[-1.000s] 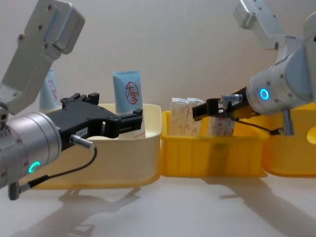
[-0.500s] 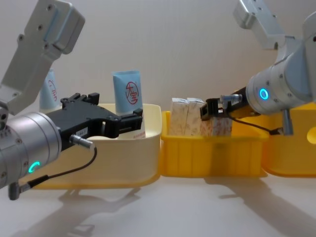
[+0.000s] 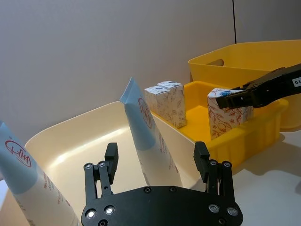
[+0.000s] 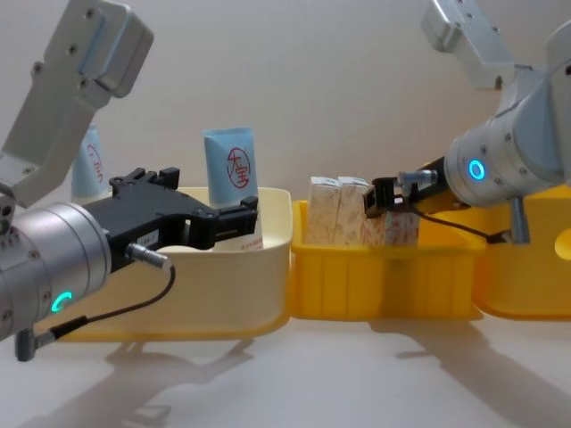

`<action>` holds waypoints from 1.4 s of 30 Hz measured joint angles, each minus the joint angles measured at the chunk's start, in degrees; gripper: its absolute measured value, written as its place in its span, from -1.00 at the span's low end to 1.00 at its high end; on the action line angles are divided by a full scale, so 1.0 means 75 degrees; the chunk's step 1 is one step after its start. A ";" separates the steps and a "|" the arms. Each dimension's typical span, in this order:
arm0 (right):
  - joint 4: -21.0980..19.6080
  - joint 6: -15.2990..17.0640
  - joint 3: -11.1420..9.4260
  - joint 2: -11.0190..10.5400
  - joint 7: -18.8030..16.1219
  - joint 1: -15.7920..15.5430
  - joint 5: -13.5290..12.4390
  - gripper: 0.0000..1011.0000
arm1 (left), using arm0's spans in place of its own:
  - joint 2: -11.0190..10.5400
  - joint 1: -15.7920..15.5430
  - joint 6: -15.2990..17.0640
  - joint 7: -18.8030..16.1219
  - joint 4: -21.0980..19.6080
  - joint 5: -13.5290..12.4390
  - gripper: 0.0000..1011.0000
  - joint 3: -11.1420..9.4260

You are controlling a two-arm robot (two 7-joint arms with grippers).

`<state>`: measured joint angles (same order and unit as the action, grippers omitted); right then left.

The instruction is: Bimanual collaborative sorting of washing and personal care products

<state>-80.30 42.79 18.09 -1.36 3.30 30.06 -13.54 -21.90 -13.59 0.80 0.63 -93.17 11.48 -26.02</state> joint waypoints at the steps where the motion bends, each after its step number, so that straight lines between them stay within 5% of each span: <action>1: 0.0000 0.0000 0.0000 0.0000 0.0000 0.0000 0.0000 -0.20 | 0.0000 0.0001 0.0000 0.0000 -0.0001 0.0000 0.98 0.0000; 14: -0.0008 -0.0101 0.0005 -0.0004 -0.0045 0.0021 0.0017 -0.20 | 0.0000 0.0000 0.0000 0.0000 -0.0001 0.0000 0.98 0.0000; 42: -0.0324 -0.1659 -0.0013 -0.0280 -0.0470 0.0863 0.0495 -0.20 | 0.0000 0.0000 0.0000 0.0000 0.0000 0.0001 0.98 0.0000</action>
<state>-82.73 30.35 17.99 -3.46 -0.22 36.53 -9.82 -21.90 -13.59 0.80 0.63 -93.17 11.48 -26.03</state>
